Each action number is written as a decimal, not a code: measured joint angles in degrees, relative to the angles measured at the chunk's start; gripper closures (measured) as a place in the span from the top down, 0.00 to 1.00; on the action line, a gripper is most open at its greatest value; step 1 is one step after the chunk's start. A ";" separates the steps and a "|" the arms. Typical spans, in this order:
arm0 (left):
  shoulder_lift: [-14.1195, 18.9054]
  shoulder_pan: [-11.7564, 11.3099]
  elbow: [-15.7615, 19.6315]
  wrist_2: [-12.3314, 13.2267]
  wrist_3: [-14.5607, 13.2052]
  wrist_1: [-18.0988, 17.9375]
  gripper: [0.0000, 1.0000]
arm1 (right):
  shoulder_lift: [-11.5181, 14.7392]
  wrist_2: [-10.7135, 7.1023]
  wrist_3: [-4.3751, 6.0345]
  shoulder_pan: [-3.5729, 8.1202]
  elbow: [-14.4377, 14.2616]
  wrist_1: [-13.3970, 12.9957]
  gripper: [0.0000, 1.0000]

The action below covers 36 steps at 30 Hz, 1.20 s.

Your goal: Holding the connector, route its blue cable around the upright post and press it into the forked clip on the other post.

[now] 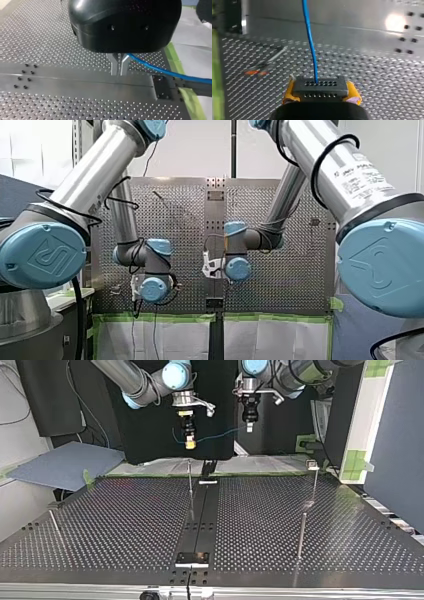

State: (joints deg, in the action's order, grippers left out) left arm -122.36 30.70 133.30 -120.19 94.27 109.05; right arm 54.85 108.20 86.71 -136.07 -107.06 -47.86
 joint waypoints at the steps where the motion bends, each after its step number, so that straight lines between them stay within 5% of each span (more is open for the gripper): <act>1: 0.42 -0.12 -0.03 -0.22 0.10 0.44 0.09 | 0.42 -0.34 0.12 0.09 0.42 0.42 0.00; 16: 7.66 -2.51 -4.80 -3.46 0.27 7.69 0.09 | 7.74 -2.62 -0.17 0.46 7.74 7.74 0.00; 36: 17.45 -5.21 -12.92 -9.27 0.83 17.47 0.09 | 16.42 -9.82 -1.00 0.41 12.83 16.85 0.00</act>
State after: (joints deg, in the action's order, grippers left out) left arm -104.91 25.49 120.38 -129.46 95.10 126.52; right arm 71.26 98.38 85.71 -135.66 -94.24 -31.02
